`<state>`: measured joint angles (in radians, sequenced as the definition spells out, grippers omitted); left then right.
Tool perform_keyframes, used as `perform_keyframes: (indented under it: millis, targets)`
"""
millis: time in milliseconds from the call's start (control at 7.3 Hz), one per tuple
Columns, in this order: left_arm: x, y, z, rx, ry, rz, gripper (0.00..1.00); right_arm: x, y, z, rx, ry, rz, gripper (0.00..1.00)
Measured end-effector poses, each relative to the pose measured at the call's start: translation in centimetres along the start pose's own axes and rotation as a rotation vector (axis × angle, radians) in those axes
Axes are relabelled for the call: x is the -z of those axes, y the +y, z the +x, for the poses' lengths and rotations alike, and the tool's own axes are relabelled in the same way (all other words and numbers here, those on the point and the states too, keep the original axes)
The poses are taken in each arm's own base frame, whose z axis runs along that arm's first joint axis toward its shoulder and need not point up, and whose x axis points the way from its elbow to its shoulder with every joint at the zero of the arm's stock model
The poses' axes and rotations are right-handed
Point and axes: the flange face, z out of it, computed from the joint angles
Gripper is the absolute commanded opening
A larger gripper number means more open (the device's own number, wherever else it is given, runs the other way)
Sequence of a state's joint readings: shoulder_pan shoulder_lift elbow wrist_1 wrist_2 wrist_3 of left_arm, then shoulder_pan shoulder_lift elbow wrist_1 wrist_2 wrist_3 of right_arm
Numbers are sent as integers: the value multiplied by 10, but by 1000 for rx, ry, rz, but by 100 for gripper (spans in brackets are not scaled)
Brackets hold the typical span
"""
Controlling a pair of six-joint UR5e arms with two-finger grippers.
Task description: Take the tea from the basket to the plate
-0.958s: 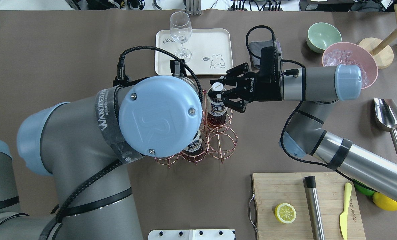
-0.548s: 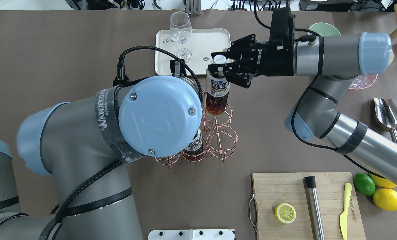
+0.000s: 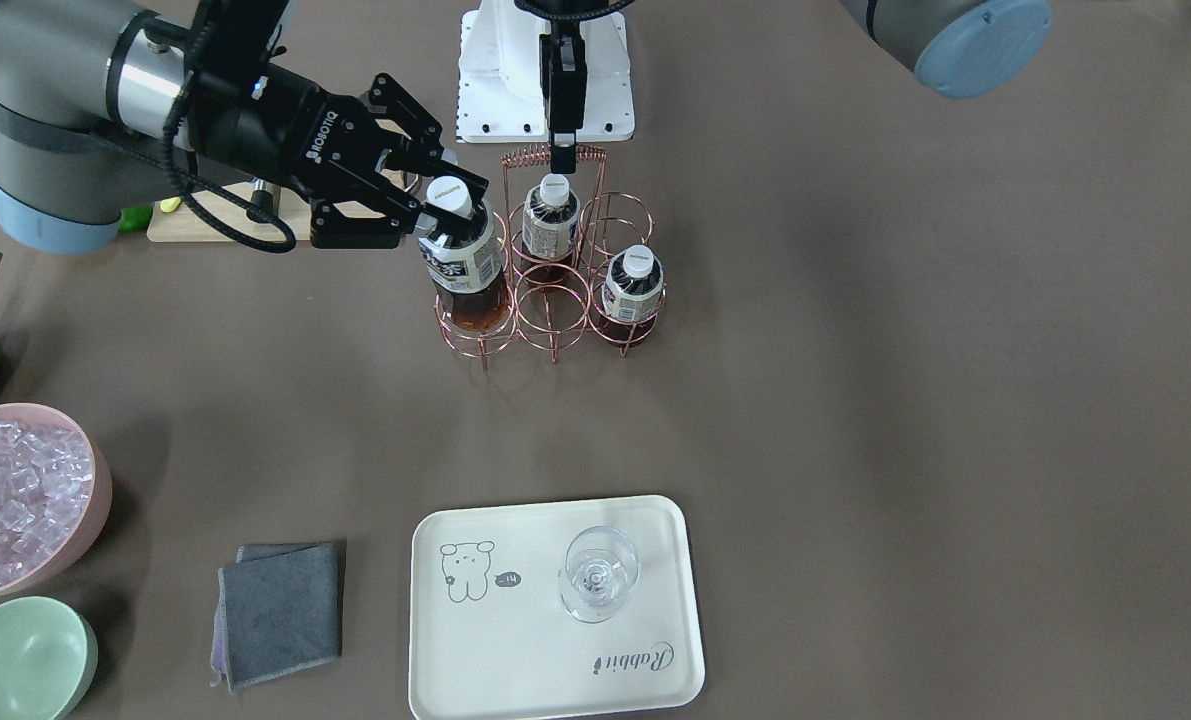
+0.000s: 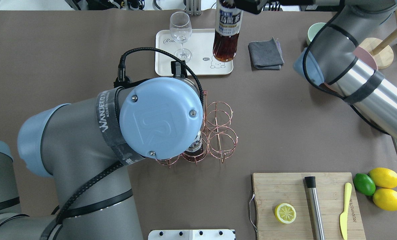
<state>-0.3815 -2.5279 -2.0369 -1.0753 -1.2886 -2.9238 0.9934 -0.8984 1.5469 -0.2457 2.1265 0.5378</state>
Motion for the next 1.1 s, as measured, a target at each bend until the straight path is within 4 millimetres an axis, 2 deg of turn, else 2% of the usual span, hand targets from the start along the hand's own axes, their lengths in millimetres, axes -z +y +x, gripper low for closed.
perform_keyframes:
  millis: [137,274,411,548,821,1095]
  targets:
    - [0,0,0,0,0,-1,0,-5,-13,39,2,77,-5,0]
    - [2,-2,3,3,2,0,0,-14,-13,72,12,148,-21,0]
    - [7,-10,11,7,11,-3,0,-26,-4,99,27,215,-41,0]
    - [13,-27,17,3,23,-3,0,-43,11,111,29,276,-48,0]
    - [20,-72,29,-77,26,2,0,-88,44,112,26,372,-34,0]
    - [8,-119,64,-167,18,45,0,-127,94,95,19,413,-1,0]
